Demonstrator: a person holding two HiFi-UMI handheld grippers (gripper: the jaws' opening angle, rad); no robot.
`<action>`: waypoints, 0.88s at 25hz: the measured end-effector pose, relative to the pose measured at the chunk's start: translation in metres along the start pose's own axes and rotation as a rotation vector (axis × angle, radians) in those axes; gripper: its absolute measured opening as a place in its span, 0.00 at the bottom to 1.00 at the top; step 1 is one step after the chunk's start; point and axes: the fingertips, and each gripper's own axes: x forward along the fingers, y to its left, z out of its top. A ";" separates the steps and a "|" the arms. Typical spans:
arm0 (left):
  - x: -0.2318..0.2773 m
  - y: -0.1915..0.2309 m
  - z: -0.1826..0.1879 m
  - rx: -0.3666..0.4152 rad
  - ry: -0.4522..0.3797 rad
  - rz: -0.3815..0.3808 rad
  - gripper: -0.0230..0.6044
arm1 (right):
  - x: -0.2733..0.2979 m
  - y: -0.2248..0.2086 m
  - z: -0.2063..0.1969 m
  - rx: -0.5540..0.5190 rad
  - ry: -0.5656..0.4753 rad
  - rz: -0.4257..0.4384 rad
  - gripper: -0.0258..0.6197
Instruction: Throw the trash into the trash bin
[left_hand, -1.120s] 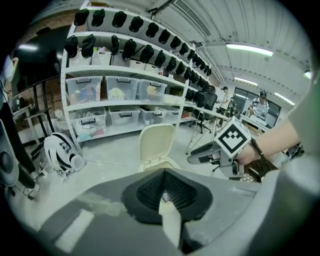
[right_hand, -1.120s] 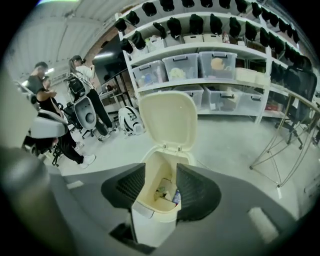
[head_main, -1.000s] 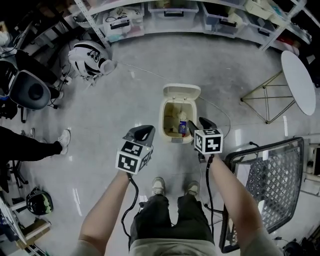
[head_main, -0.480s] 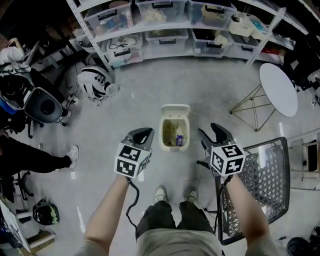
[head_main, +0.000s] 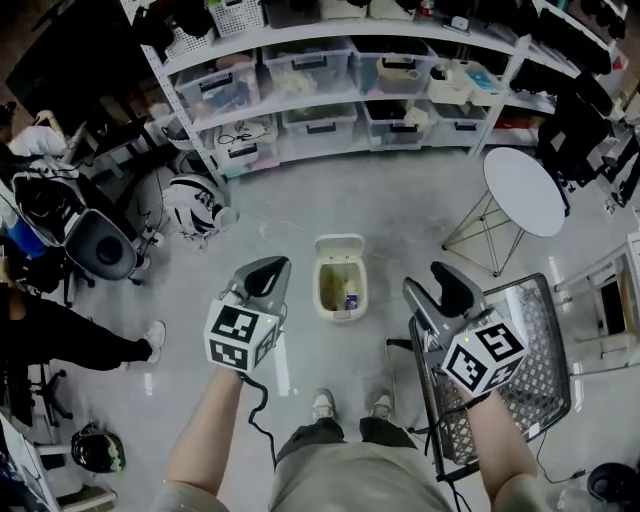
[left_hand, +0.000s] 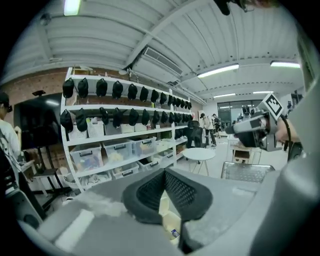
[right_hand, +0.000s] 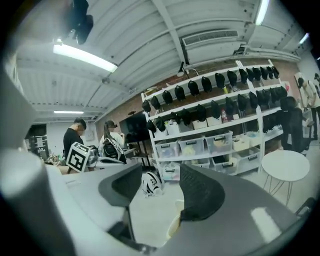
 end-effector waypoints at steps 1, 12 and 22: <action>-0.009 -0.003 0.008 0.011 -0.009 0.011 0.04 | -0.012 0.011 0.012 -0.008 -0.022 0.014 0.42; -0.118 -0.059 0.083 0.067 -0.172 0.056 0.04 | -0.125 0.082 0.103 -0.203 -0.226 0.021 0.42; -0.141 -0.090 0.095 0.058 -0.238 0.043 0.04 | -0.156 0.070 0.086 -0.161 -0.205 -0.029 0.42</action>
